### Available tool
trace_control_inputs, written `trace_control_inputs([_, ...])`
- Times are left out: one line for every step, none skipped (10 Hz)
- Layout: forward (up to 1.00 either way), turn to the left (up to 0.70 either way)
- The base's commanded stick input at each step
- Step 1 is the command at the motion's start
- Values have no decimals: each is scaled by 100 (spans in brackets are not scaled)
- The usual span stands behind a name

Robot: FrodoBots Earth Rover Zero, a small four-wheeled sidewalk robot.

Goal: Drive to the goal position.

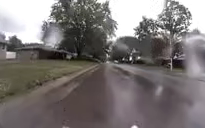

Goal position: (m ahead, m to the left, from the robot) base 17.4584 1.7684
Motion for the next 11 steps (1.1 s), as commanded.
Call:
trace_control_inputs([50,-1])
trace_control_inputs([50,-1])
trace_control_inputs([50,-1])
trace_control_inputs([50,-1])
trace_control_inputs([50,-1])
trace_control_inputs([50,-1])
trace_control_inputs([50,-1])
trace_control_inputs([50,-1])
trace_control_inputs([50,-1])
trace_control_inputs([50,-1])
trace_control_inputs([50,-1])
